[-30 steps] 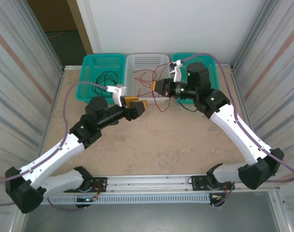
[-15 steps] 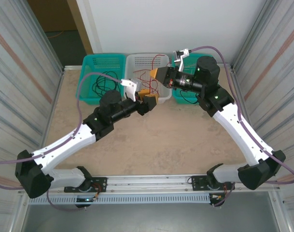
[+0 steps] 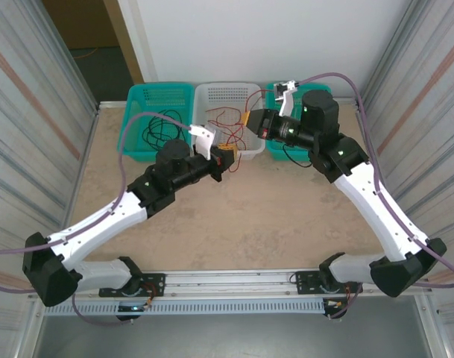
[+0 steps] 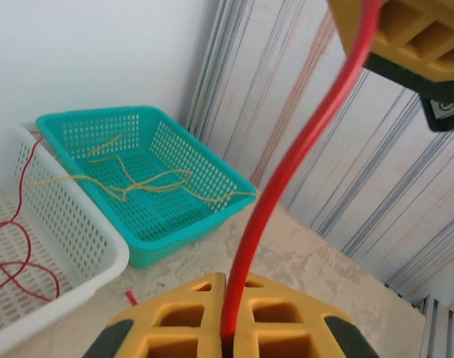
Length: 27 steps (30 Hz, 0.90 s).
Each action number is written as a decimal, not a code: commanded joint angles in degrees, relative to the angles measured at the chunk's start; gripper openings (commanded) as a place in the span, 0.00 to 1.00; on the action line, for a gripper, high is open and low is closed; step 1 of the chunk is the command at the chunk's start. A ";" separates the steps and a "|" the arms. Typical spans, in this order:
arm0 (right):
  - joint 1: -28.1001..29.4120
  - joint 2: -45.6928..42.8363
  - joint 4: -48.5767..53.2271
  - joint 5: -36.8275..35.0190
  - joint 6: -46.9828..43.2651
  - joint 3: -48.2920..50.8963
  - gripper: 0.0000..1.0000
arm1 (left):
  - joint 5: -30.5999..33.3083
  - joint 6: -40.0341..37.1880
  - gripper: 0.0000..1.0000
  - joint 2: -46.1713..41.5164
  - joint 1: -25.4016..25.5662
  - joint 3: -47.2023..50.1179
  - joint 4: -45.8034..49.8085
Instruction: Untangle the cables
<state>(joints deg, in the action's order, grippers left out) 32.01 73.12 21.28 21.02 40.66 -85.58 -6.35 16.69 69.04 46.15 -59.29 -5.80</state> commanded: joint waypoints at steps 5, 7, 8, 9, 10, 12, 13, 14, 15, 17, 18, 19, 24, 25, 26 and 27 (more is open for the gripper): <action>4.46 0.20 13.98 -23.52 -15.23 -0.29 0.00 | -12.78 0.66 0.00 -1.21 0.51 -2.05 3.05; 4.37 0.37 13.64 -24.96 -14.92 0.65 0.00 | -16.97 1.33 0.00 0.77 1.38 -3.41 4.62; 4.33 0.62 13.62 -25.46 -14.83 0.84 0.00 | -18.68 1.44 0.00 1.83 2.10 -4.12 5.49; 4.35 0.92 13.57 -25.82 -14.74 0.94 0.00 | -20.19 1.57 0.00 2.90 2.88 -4.76 6.07; 4.35 1.21 13.61 -25.93 -14.73 0.92 0.00 | -20.98 1.73 0.00 3.68 3.46 -5.24 6.73; 4.24 1.76 13.70 -25.55 -14.82 0.76 0.00 | -21.32 2.61 0.00 4.99 4.01 -5.72 7.69; 4.27 1.72 13.70 -25.37 -14.78 0.77 0.00 | -20.44 2.98 0.00 5.09 4.03 -5.62 7.90; 4.28 1.60 13.70 -25.32 -14.81 0.81 0.00 | -18.17 3.23 0.00 4.86 4.03 -5.41 8.42; 4.20 1.23 13.67 -25.19 -14.82 0.94 0.00 | -14.47 3.23 0.00 4.46 4.03 -5.39 9.27; 3.80 0.07 13.69 -24.98 -14.82 1.28 0.17 | -7.86 3.87 0.00 3.68 3.26 -5.66 11.52; 3.55 -0.68 13.75 -25.05 -14.85 1.53 0.26 | -6.10 4.81 0.00 3.56 2.06 -5.98 12.52; 3.21 -1.43 13.86 -25.14 -14.98 1.76 0.33 | -5.83 5.90 0.00 3.56 0.65 -6.45 13.18; 0.20 -5.47 15.32 -25.49 -15.70 3.37 0.54 | -2.42 4.38 0.00 7.16 -5.39 -14.63 20.24; -0.52 -6.18 15.45 -25.57 -15.63 3.95 0.62 | -1.79 3.58 0.00 8.60 -6.28 -17.02 21.75; -1.18 -7.00 15.61 -25.75 -15.61 4.63 0.66 | -1.08 3.04 0.00 10.58 -7.41 -19.97 23.64; -2.01 -7.68 15.72 -25.70 -15.37 5.38 0.70 | -0.35 2.66 0.00 12.60 -8.78 -22.99 25.34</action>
<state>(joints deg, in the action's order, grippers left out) 31.42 68.29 35.75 -3.25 25.89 -81.80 -10.57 21.12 78.26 39.42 -75.44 14.48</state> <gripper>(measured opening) 0.679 0.079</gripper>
